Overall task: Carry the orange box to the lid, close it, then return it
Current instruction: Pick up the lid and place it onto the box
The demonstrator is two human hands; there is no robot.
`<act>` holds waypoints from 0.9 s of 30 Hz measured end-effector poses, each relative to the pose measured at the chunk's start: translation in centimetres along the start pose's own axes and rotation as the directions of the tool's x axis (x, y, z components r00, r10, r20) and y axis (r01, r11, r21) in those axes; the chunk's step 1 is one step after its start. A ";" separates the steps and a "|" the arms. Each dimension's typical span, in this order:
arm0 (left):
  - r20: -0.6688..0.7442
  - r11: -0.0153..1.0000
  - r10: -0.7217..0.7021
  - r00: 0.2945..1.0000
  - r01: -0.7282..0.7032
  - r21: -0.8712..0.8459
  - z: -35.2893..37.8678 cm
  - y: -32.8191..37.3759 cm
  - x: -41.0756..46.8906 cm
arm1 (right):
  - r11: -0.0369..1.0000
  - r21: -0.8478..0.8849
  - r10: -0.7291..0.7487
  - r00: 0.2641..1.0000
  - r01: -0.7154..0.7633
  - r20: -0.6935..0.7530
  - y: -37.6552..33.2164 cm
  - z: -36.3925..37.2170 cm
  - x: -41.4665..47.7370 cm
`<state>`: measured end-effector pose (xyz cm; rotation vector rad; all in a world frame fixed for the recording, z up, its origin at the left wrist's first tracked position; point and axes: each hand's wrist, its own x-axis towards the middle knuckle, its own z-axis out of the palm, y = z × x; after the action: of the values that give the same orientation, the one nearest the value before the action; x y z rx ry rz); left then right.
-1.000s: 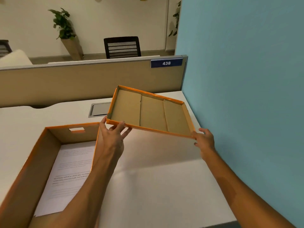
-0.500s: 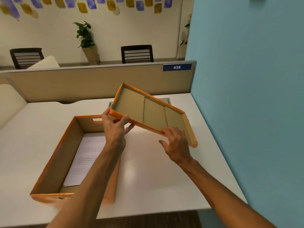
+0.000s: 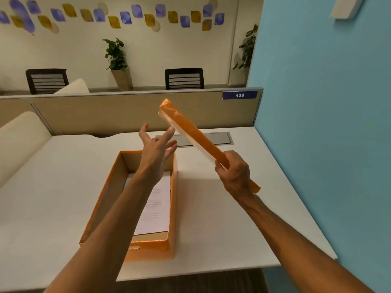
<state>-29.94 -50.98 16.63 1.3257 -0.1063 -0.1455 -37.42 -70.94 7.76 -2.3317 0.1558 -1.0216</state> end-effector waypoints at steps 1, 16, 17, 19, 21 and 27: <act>0.035 1.000 -0.027 0.999 0.026 0.010 -0.9 0.2 0.1 | 0.998 0.037 0.048 0.999 -0.048 0.004 -1.1 -0.4 0.6; 0.249 0.895 -0.152 0.956 0.026 0.445 -13.0 1.9 0.9 | 0.664 0.648 0.423 0.902 -0.372 0.084 -12.1 -4.3 4.7; 0.250 0.889 -0.159 0.955 0.029 0.457 -13.4 2.0 0.9 | 0.620 0.677 0.449 0.887 -0.396 0.107 -12.3 -4.1 4.6; 0.242 0.887 -0.178 0.954 0.049 0.459 -14.3 2.1 0.9 | 0.521 0.725 0.497 0.851 -0.450 0.171 -12.4 -3.8 4.2; 0.220 0.892 -0.198 0.955 0.083 0.444 -15.3 2.4 0.6 | 0.431 0.748 0.533 0.811 -0.504 0.240 -12.5 -3.4 3.8; 0.171 0.909 -0.175 0.970 0.093 0.406 -18.0 2.2 -0.7 | 0.277 0.696 0.582 0.692 -0.663 0.428 -12.1 -1.0 2.4</act>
<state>-27.64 -33.07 14.49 1.7227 -0.2277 -0.3956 -37.91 -62.25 16.49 -1.2048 0.4301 -0.3881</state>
